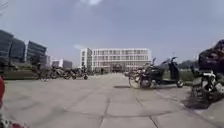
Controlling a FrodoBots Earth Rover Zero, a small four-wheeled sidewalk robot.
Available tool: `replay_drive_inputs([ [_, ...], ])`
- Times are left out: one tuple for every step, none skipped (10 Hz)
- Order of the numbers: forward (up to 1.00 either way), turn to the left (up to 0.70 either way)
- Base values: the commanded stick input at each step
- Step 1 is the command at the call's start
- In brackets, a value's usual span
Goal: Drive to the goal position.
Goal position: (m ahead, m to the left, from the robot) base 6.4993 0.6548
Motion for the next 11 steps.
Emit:
replay_drive_inputs([
  [1.00,0.14],
  [1.00,0.04],
  [1.00,0.00],
  [1.00,0.00],
  [1.00,0.00],
  [1.00,0.00],
  [1.00,0.00],
  [1.00,0.00],
  [1.00,0.00],
  [1.00,0.00],
  [1.00,0.00],
])
